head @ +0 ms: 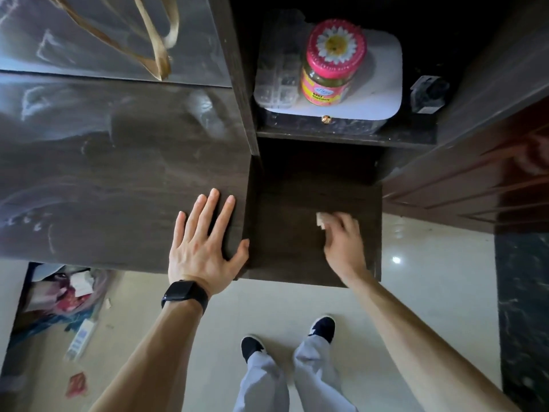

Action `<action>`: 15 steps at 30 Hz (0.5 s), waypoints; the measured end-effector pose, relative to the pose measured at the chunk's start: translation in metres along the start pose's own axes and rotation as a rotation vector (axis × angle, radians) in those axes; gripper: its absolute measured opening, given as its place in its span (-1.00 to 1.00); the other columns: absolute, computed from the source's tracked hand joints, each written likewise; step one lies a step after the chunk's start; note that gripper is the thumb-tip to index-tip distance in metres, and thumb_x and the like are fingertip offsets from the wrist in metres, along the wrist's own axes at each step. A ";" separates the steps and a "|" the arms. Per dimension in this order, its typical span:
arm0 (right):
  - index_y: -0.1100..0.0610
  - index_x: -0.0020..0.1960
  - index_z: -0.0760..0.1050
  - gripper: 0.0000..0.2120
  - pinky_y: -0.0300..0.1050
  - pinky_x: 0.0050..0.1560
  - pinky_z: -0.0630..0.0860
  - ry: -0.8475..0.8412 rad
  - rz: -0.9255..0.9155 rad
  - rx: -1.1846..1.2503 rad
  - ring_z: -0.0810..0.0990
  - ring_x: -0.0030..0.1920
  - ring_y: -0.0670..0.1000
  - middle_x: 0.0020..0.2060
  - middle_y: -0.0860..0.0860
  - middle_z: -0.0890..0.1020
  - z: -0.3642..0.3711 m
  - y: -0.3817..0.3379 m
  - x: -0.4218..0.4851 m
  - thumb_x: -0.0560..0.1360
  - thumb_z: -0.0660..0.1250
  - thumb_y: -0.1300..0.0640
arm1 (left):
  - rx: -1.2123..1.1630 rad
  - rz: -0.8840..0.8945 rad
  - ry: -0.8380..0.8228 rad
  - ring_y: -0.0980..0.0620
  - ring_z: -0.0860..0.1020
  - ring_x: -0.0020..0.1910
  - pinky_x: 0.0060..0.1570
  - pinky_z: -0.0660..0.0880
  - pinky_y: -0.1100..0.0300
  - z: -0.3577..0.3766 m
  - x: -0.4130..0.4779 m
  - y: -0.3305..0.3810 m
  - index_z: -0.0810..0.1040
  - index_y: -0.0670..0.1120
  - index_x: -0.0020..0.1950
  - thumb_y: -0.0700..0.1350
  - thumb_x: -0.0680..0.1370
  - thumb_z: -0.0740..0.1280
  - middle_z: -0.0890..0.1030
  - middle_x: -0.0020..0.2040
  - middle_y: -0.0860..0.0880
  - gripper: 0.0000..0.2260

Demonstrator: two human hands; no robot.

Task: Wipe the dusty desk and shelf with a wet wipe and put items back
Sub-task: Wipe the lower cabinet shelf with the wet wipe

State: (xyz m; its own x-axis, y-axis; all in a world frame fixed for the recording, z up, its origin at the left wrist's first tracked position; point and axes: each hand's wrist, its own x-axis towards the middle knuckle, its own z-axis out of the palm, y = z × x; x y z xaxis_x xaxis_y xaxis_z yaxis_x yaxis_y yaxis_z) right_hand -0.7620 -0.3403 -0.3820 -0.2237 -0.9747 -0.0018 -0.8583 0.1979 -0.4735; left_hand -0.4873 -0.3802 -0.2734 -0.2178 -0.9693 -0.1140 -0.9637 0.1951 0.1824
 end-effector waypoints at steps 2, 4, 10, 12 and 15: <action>0.13 0.21 0.58 -0.60 0.16 0.12 0.55 0.012 0.072 -0.099 0.51 0.05 0.29 0.14 0.18 0.54 0.004 0.007 0.014 0.43 0.34 0.42 | -0.008 0.007 0.006 0.01 -0.02 0.61 0.56 -0.04 -0.09 0.001 -0.001 0.000 0.07 0.12 0.61 0.28 0.52 0.13 0.07 0.63 0.02 -0.32; 0.10 0.18 0.59 -0.60 0.04 0.11 0.50 -0.020 -0.005 -0.103 0.50 0.00 0.23 0.10 0.13 0.54 0.021 -0.016 -0.016 0.41 0.35 0.42 | -0.015 0.008 0.017 0.00 -0.01 0.61 0.56 -0.04 -0.09 0.003 0.000 -0.001 0.08 0.12 0.61 0.27 0.52 0.14 0.07 0.63 0.02 -0.32; -0.01 0.15 0.59 -0.55 -0.25 0.06 0.51 -0.268 -0.068 0.218 0.54 0.00 0.03 0.03 -0.08 0.53 0.039 -0.055 -0.145 0.40 0.33 0.42 | -0.032 0.018 0.016 0.00 -0.01 0.61 0.56 -0.03 -0.11 0.001 -0.002 0.000 0.07 0.12 0.61 0.27 0.54 0.12 0.06 0.63 0.02 -0.33; 0.00 0.15 0.64 -0.61 -0.33 0.12 0.43 -0.050 0.086 0.199 0.52 0.00 0.00 0.01 -0.04 0.60 0.019 -0.028 -0.125 0.46 0.32 0.38 | -0.037 0.022 0.027 0.00 -0.02 0.61 0.56 -0.04 -0.11 0.004 -0.002 -0.002 0.09 0.10 0.61 0.27 0.53 0.12 0.06 0.63 0.02 -0.33; 0.06 0.15 0.62 -0.62 -0.17 0.07 0.47 0.120 0.297 0.001 0.56 -0.02 0.13 -0.01 0.05 0.64 -0.018 0.031 -0.083 0.48 0.29 0.44 | -0.034 0.026 0.028 0.00 -0.02 0.60 0.56 -0.05 -0.10 0.006 -0.002 -0.003 0.10 0.08 0.61 0.26 0.53 0.12 0.06 0.63 0.01 -0.32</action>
State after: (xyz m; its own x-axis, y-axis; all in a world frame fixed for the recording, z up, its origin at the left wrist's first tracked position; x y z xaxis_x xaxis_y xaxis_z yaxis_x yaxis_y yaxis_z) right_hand -0.7780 -0.2510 -0.3801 -0.5178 -0.8547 -0.0361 -0.7466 0.4721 -0.4688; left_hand -0.4852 -0.3782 -0.2801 -0.2381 -0.9678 -0.0817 -0.9518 0.2158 0.2180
